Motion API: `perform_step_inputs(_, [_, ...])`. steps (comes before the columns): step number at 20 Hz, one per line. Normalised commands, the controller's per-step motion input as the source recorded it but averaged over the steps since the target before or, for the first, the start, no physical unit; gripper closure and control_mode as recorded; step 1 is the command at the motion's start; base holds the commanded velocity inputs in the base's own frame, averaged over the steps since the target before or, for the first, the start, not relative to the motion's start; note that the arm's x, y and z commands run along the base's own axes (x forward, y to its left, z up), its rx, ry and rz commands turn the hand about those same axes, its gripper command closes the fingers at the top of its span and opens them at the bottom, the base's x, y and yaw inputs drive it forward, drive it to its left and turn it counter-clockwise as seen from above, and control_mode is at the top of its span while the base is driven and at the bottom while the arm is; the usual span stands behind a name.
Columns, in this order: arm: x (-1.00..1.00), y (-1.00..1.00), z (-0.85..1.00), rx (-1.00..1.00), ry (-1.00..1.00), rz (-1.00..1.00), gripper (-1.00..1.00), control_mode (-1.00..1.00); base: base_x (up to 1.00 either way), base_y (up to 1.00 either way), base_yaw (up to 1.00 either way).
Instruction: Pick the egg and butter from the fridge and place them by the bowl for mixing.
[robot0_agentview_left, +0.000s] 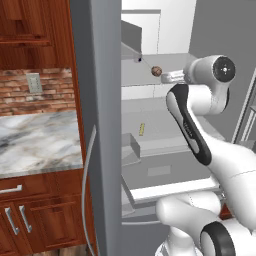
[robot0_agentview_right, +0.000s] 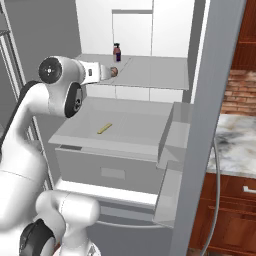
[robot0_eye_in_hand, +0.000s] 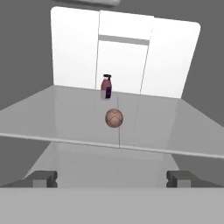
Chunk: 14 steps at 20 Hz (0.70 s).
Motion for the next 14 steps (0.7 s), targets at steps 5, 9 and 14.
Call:
perform_step_inputs(5, [0.52, -0.22, 0.01, 0.04, 0.02, 0.0, -1.0, -1.0, 0.0, 0.0, 0.0])
perform_step_inputs(9, [0.71, -0.04, 0.0, 0.0, 0.09, 0.0, -1.0, -1.0, 0.0, 0.0, 0.0])
perform_step_inputs(14, [0.79, 0.0, 0.0, 0.0, 0.15, 0.0, -1.0, -1.0, 0.0, 0.0, 0.0])
